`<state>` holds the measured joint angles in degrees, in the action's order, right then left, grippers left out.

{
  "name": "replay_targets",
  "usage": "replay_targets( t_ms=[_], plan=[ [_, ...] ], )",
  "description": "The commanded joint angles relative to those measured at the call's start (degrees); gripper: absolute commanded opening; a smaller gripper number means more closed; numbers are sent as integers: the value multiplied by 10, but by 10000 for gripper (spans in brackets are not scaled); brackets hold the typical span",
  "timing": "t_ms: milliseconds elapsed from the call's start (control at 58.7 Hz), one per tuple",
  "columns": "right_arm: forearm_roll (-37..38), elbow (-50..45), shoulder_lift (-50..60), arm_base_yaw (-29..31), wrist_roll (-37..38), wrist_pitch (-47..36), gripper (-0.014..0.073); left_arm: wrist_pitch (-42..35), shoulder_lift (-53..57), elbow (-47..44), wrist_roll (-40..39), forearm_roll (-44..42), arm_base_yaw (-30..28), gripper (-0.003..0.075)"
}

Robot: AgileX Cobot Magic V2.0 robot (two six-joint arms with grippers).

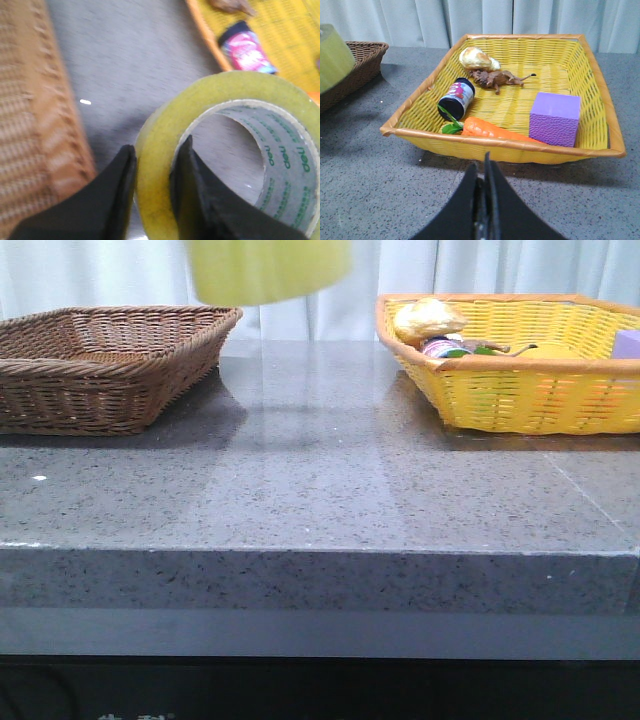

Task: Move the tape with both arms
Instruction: 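Lift the tape roll and place it into the brown basket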

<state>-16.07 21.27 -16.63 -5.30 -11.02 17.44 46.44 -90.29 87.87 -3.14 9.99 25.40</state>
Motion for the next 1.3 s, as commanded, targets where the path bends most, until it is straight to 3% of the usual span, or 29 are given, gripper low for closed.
replay_targets(
  t_ms=[0, 392, 903, 1142, 1278],
  plan=[
    [-2, 14, -3, 4, -1, -50, -120, -35, 30, 33, -4, -13, -30, 102],
    [-2, 12, -3, 4, -1, -51, -120, -37, 17, 35, -4, -30, -182, 102],
    [-2, 12, -3, 4, -1, -53, -120, -38, -80, 28, -4, -38, -201, 113],
    [-2, 12, -3, 4, -1, -54, -120, -41, -80, 26, -4, -38, -201, 322],
    [-2, 12, -3, 4, -1, -54, -120, -41, -73, 26, -4, -38, -201, 328]
  ],
)
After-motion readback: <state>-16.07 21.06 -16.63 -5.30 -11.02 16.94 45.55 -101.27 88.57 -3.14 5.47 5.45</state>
